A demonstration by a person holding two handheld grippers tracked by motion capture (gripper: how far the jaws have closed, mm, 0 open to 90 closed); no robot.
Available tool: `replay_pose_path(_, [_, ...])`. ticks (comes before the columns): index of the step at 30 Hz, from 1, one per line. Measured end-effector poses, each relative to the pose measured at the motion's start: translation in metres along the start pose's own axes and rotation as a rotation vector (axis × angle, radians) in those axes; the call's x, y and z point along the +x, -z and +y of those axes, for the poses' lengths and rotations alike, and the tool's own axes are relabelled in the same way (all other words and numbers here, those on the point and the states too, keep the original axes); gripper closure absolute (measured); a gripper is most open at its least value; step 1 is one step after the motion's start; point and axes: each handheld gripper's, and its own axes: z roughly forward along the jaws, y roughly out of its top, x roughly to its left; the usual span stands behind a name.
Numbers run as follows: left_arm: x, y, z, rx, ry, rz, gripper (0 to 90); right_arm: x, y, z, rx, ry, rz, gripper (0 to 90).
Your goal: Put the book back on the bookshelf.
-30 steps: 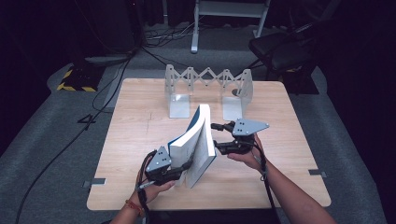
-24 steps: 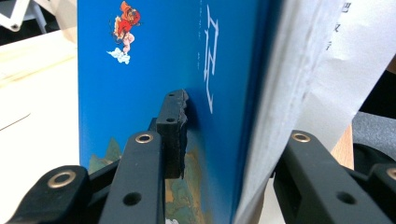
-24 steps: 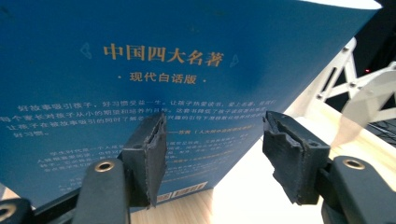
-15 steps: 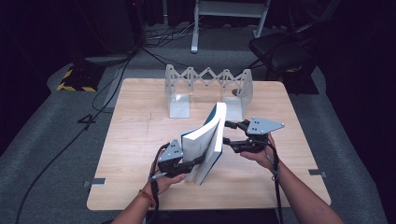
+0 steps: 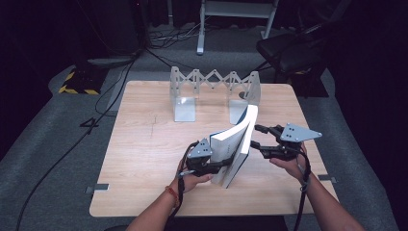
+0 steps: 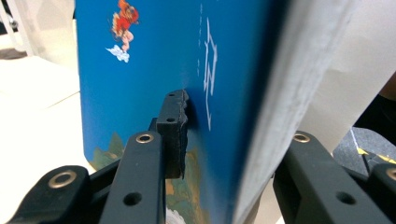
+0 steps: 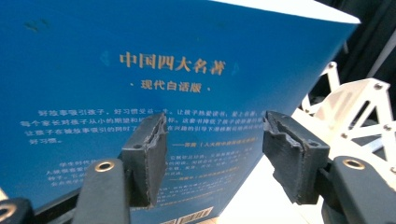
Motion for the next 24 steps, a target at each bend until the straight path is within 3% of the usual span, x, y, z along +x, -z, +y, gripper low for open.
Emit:
replay_pose_path(4, [-0.002,0.002,0.003,0.014,-0.027,0.023,65.2,0.004,0.004,-0.002,-0.018,-0.010,0.006,40.7])
replay_pose_path(8, [-0.004,0.008,0.004,0.037,-0.051,0.056,64.0,0.014,-0.001,-0.003,-0.008,0.011,0.024,40.1])
replay_pose_path(11, [-0.003,0.014,0.004,0.049,-0.053,0.037,61.4,0.022,-0.006,-0.004,0.016,0.024,0.047,40.5])
replay_pose_path(13, [-0.004,0.019,0.006,0.077,-0.085,0.035,60.6,0.028,-0.011,-0.007,0.030,0.042,0.068,41.0])
replay_pose_path(15, [-0.007,0.022,0.006,0.088,-0.090,0.037,58.7,0.031,-0.013,-0.009,0.039,0.044,0.079,41.0])
replay_pose_path(19, [-0.013,0.031,0.004,0.079,-0.090,-0.002,51.0,0.035,-0.014,-0.010,0.046,0.051,0.086,41.1])
replay_pose_path(22, [-0.020,0.035,0.003,0.083,-0.093,0.016,43.7,0.037,-0.015,-0.010,0.044,0.051,0.085,41.1])
replay_pose_path(24, [-0.025,0.035,0.003,0.098,-0.098,0.000,36.1,0.037,-0.015,-0.010,0.043,0.054,0.082,40.7])
